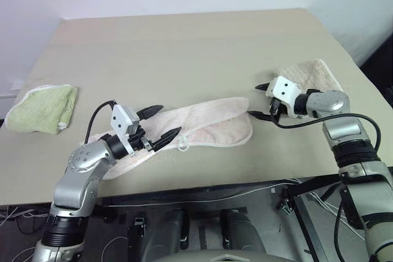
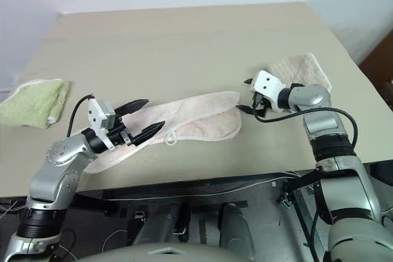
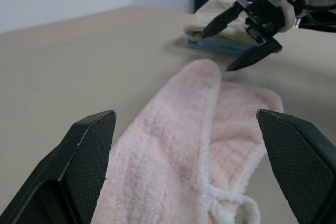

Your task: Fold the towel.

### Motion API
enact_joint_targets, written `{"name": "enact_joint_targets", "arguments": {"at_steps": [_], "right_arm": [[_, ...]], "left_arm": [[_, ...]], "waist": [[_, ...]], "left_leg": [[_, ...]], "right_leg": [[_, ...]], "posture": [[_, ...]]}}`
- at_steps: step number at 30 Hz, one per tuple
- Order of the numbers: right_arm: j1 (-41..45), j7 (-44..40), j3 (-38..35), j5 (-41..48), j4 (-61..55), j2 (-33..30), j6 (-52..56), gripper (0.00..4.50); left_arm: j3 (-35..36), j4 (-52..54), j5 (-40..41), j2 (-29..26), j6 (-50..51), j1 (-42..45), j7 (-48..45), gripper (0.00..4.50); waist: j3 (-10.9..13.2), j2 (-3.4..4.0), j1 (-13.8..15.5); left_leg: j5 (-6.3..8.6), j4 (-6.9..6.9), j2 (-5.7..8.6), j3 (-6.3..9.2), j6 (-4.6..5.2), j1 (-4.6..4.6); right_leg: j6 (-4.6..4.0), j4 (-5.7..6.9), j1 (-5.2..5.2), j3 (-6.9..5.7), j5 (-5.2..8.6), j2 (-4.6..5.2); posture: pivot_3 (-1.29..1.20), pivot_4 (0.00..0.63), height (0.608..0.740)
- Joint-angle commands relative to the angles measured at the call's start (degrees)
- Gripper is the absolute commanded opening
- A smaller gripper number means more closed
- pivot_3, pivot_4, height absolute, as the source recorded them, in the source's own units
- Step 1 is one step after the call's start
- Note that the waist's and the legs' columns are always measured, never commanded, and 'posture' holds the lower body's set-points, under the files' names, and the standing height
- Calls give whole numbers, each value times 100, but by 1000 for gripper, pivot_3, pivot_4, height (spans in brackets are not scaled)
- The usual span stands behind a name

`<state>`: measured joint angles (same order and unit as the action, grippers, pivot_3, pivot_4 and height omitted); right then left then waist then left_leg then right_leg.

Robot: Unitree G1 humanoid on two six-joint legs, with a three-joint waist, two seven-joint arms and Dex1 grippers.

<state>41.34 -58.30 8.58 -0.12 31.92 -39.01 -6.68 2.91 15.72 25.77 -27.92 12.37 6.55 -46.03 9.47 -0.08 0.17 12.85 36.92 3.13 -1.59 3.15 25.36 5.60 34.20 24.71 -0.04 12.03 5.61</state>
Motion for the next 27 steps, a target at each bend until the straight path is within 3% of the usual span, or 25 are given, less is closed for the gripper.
{"name": "enact_joint_targets", "arguments": {"at_steps": [1,18,27], "right_arm": [[278,75,6,-160,85,30,-226,4459],[412,50,140,-502,560,-27,-686,4459],[470,623,329,-981,863,157,-908,4459]], "left_arm": [[-21,133,-30,52,-93,43,56,4500],[12,152,-10,142,3,284,303,4500],[-78,-42,-173,125,-146,379,200,4500]], "waist": [[0,0,-3],[0,0,-95],[0,0,-101]], "left_leg": [[0,0,0,0,0,0],[-2,2,3,0,-2,-4],[-2,3,3,0,-3,-5]], "right_leg": [[0,0,0,0,0,0],[2,7,-1,-1,-1,-1],[2,10,-2,-1,-1,-1]], "posture": [[0,150,740],[0,150,740],[0,150,740]]}}
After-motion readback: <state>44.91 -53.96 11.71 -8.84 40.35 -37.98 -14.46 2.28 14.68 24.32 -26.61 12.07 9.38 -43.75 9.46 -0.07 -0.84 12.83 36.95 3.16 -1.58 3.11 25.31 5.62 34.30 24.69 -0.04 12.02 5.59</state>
